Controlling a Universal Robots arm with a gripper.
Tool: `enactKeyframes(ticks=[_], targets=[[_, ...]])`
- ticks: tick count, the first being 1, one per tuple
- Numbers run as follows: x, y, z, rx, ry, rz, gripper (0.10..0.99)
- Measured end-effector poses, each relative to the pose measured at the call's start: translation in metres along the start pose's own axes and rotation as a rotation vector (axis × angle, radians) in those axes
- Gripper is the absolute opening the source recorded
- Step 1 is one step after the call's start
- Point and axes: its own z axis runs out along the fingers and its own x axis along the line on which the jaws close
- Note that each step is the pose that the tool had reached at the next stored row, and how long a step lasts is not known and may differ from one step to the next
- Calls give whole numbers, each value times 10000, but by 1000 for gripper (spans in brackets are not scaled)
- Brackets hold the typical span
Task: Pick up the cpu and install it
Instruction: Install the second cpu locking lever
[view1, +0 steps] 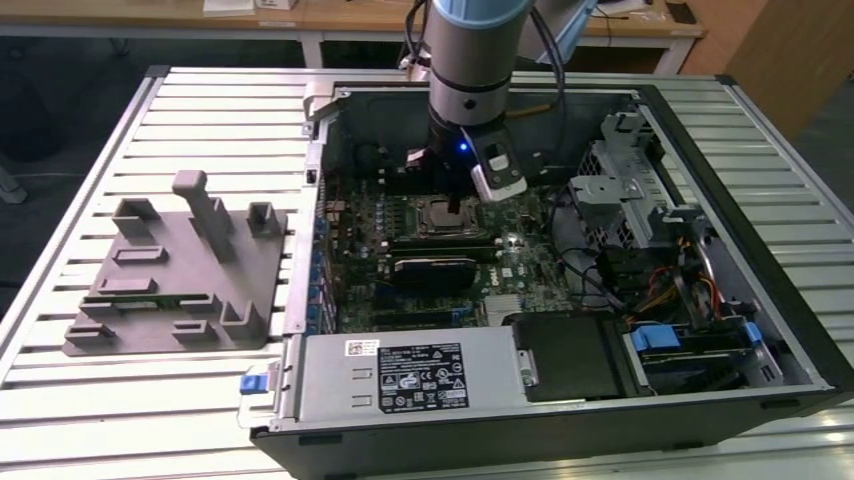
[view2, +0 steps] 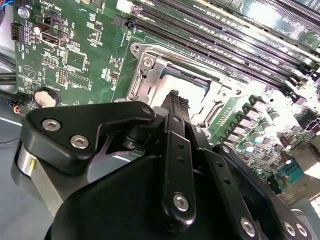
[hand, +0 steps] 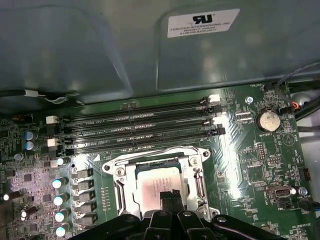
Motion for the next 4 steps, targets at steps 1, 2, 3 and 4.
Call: enactKeyframes(ticks=[1,2,3,4], targets=[[1,0,1,-1,-1,1,106],[2,0,1,-1,-1,4,106],[2,0,1,-1,-1,4,106],[2,0,1,-1,-2,4,106]])
